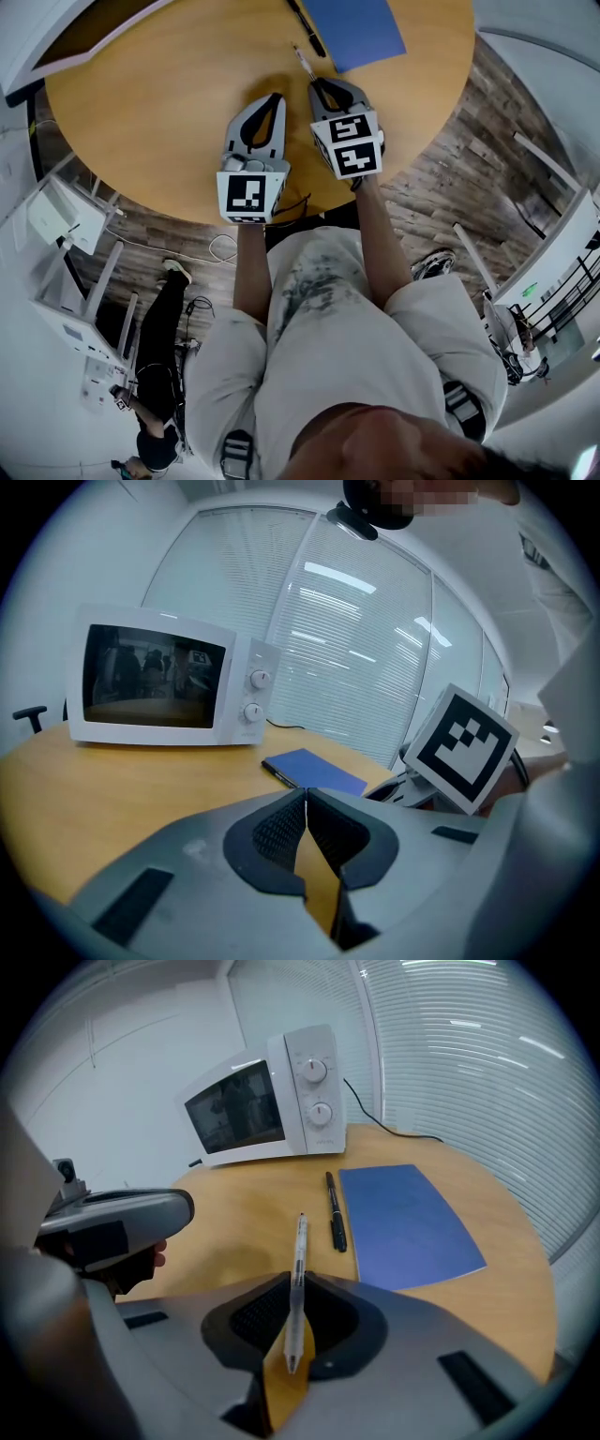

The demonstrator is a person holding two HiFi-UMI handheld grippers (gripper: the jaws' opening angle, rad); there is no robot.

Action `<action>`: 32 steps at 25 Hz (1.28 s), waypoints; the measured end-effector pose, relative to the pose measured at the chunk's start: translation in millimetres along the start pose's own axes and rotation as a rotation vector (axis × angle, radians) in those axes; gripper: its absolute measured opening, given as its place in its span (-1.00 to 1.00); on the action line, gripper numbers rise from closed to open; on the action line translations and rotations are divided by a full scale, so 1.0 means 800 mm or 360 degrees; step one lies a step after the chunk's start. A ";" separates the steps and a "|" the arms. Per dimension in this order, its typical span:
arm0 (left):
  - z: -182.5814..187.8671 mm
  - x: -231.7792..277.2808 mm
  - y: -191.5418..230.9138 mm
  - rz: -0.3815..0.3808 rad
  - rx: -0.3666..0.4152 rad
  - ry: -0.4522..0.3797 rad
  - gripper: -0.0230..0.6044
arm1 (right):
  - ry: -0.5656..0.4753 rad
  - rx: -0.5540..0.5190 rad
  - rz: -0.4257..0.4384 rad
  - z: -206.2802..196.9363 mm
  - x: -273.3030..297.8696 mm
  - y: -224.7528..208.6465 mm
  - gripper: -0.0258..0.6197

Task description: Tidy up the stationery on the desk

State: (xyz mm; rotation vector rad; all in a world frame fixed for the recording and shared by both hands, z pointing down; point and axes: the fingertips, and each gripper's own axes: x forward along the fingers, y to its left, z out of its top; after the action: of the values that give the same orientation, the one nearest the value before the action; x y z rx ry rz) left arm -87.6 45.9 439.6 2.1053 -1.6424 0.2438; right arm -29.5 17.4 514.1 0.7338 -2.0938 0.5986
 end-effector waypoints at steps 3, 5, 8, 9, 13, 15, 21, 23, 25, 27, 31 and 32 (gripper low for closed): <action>-0.012 -0.014 -0.001 0.0029 -0.0012 0.0007 -0.88 | 0.0009 -0.0001 0.0002 -0.012 -0.001 0.009 -0.61; -0.019 -0.021 -0.003 0.0046 -0.0020 0.0012 -0.88 | 0.0021 0.0004 0.0001 -0.022 -0.001 0.013 -0.61; -0.027 -0.030 -0.003 0.0070 -0.0034 0.0017 -0.88 | 0.0045 0.0021 -0.0003 -0.033 0.000 0.021 -0.61; -0.029 -0.032 -0.002 0.0079 -0.0038 0.0016 -0.88 | 0.0050 0.0023 -0.0005 -0.035 0.001 0.023 -0.61; -0.031 -0.036 -0.001 0.0109 -0.0046 0.0003 -0.88 | 0.0068 0.0012 -0.0007 -0.041 0.000 0.031 -0.61; -0.031 -0.037 -0.001 0.0116 -0.0049 0.0002 -0.88 | 0.0073 0.0002 0.0004 -0.041 -0.002 0.035 -0.60; -0.032 -0.036 -0.003 0.0120 -0.0051 0.0010 -0.88 | 0.0083 -0.0023 0.0089 -0.044 -0.005 0.044 -0.47; -0.032 -0.036 -0.003 0.0128 -0.0056 0.0011 -0.88 | 0.0094 -0.0024 0.0112 -0.048 -0.006 0.045 -0.47; -0.033 -0.036 -0.002 0.0138 -0.0058 0.0012 -0.88 | 0.0101 -0.0027 0.0134 -0.050 -0.006 0.048 -0.47; -0.033 -0.037 0.001 0.0150 -0.0063 0.0009 -0.88 | 0.0100 -0.0038 0.0149 -0.050 -0.006 0.051 -0.47; -0.031 -0.036 0.005 0.0153 -0.0070 0.0009 -0.88 | 0.0088 -0.0067 0.0141 -0.042 -0.011 0.051 -0.47; -0.031 -0.035 0.006 0.0154 -0.0071 0.0009 -0.88 | 0.0080 -0.0075 0.0135 -0.037 -0.012 0.050 -0.47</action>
State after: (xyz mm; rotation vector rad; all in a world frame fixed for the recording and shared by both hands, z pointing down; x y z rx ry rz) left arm -96.6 80.7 450.8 1.9938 -1.7328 0.2412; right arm -35.3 67.7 516.3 0.5999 -2.0931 0.6056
